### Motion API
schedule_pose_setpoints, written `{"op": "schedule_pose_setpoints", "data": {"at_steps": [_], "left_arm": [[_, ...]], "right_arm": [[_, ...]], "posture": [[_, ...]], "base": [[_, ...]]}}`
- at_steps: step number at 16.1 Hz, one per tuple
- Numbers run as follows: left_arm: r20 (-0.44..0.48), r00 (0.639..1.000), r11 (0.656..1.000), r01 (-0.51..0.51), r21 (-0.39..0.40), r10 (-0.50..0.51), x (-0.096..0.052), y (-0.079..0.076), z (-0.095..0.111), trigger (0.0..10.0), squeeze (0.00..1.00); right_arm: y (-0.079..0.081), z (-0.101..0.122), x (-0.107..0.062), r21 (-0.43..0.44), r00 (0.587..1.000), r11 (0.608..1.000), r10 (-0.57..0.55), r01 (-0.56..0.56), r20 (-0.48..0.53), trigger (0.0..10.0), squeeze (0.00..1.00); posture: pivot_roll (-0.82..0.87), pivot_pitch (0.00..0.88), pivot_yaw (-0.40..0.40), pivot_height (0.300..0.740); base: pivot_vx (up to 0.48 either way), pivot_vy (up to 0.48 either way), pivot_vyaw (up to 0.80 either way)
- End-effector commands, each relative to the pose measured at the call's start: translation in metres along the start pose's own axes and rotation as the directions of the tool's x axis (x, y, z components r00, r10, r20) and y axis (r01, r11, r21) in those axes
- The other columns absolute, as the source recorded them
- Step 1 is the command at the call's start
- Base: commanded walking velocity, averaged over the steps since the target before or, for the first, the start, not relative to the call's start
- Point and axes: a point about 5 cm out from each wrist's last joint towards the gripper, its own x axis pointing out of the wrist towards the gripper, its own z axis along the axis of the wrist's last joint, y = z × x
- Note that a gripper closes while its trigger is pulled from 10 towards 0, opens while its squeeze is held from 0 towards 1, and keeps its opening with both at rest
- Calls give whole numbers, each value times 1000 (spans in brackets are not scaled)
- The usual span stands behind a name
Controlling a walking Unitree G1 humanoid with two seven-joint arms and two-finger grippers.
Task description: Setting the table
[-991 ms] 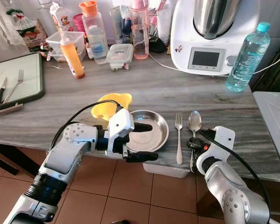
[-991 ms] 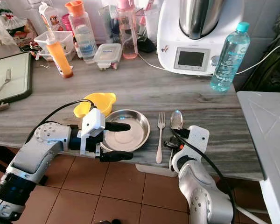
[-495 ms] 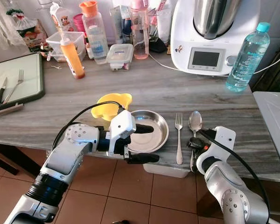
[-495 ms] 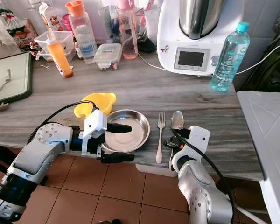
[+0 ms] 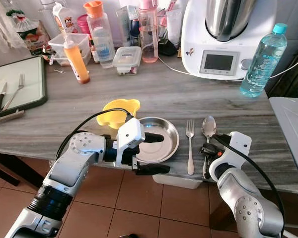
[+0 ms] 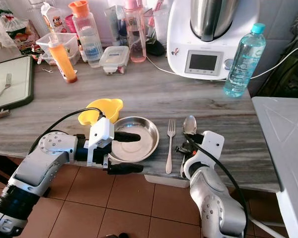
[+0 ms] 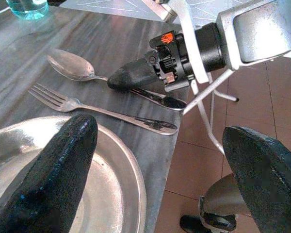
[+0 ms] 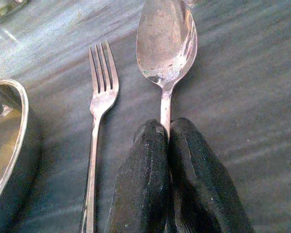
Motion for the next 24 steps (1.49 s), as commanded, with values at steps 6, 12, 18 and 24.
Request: {"op": "schedule_pose_setpoints", "data": {"at_steps": [6,12,18,24], "left_arm": [[-18,1000,1000,4,15,-3,2,-1,1,10000,0],[-24,1000,1000,8,19,-7,1,0,3,10000,0],[-24,1000,1000,8,19,-7,1,0,3,10000,0],[-24,1000,1000,8,19,-7,1,0,3,10000,0]], "right_arm": [[-8,-8,4,14,999,1000,-26,26,-39,10000,325],[-8,-9,5,13,999,1000,-21,21,-43,10000,1000],[-8,-9,5,13,999,1000,-21,21,-43,10000,1000],[-8,-9,5,13,999,1000,-21,21,-43,10000,1000]], "posture": [[-26,101,105,740],[-23,101,107,740],[-23,101,107,740],[-23,101,107,740]], "base": [[0,0,0],[0,0,0],[0,0,0],[0,0,0]]}}
